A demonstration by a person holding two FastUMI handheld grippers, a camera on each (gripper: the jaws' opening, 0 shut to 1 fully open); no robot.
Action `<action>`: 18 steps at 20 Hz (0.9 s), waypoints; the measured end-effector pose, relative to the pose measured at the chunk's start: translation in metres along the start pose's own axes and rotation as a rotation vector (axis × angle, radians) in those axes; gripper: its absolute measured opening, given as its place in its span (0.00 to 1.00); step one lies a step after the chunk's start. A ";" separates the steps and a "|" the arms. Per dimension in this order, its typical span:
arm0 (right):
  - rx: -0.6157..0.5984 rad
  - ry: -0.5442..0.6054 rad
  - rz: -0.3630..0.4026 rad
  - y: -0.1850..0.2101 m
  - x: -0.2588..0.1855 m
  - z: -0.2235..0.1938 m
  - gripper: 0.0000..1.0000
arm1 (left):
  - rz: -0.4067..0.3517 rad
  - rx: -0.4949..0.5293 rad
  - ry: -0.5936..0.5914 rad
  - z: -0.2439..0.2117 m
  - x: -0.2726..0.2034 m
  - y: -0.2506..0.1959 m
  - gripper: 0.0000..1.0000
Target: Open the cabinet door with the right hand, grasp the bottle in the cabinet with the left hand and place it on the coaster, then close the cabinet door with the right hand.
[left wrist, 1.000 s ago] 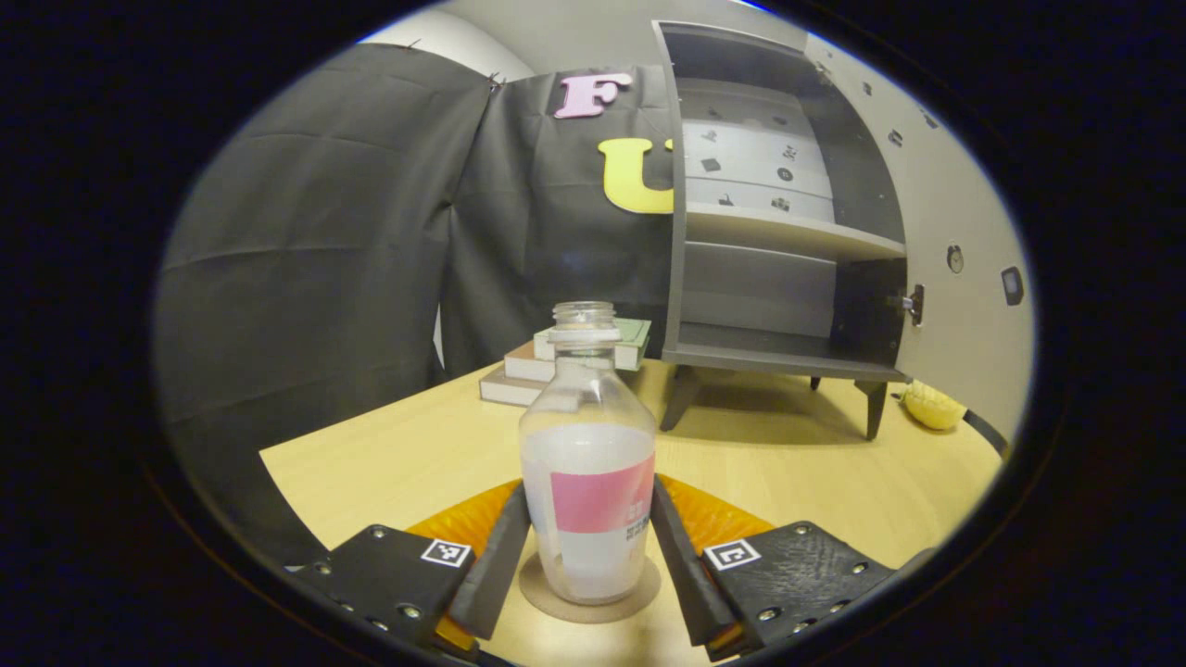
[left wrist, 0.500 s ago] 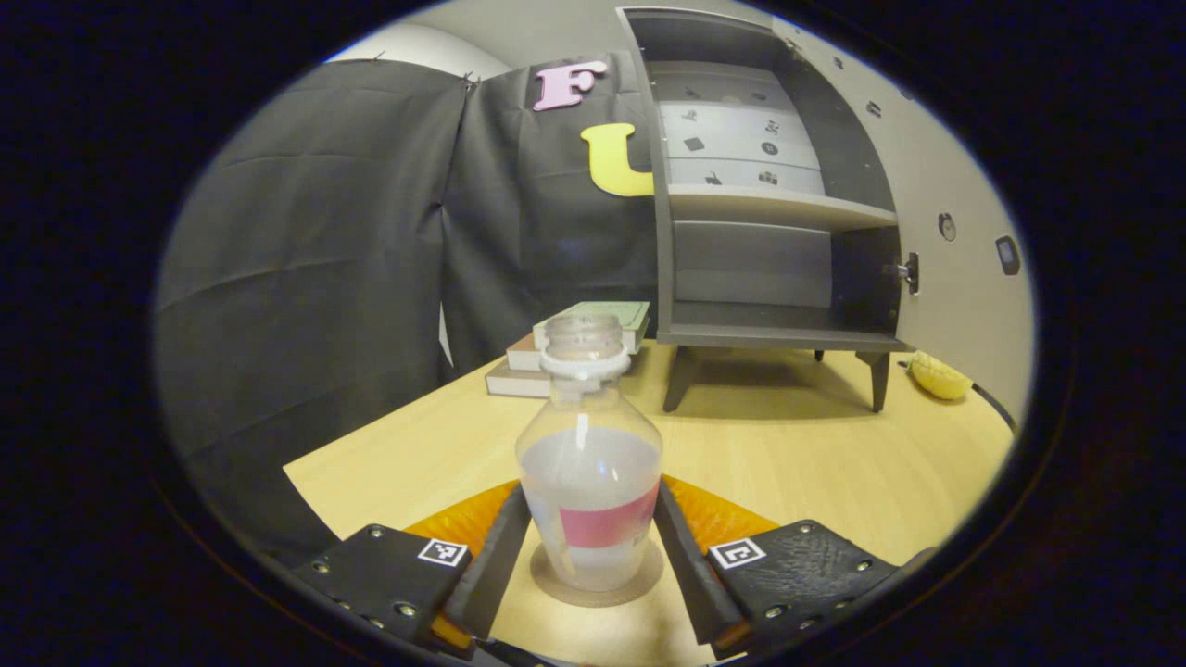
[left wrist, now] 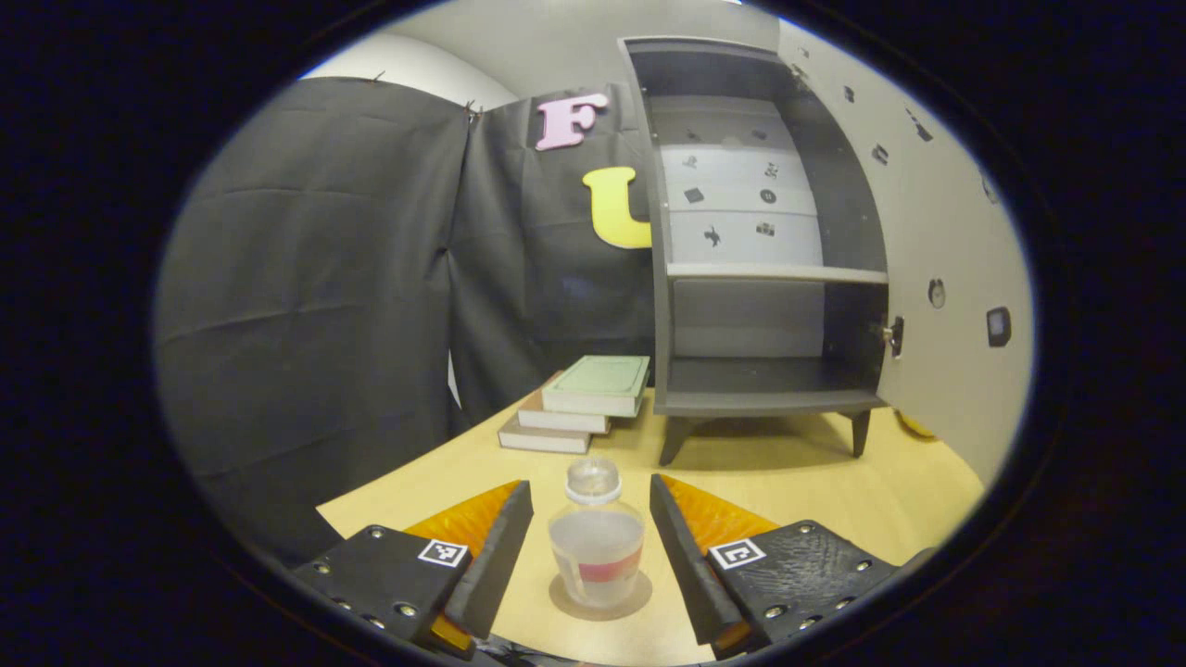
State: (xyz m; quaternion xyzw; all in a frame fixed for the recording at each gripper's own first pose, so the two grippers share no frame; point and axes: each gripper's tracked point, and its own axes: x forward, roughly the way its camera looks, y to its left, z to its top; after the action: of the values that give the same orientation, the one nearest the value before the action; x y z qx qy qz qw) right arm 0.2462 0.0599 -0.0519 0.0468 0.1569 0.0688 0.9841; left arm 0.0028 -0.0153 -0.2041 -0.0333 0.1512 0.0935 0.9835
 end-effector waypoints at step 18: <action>0.060 -0.130 0.238 0.094 -0.018 0.110 0.95 | -0.124 -0.011 -0.189 0.159 0.019 -0.003 0.79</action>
State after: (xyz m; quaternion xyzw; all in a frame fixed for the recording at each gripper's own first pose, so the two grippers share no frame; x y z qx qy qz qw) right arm 0.2523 0.1424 0.0685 0.0988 0.0880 0.1773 0.9752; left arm 0.0675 0.0001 -0.0589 -0.0391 0.0547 0.0361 0.9971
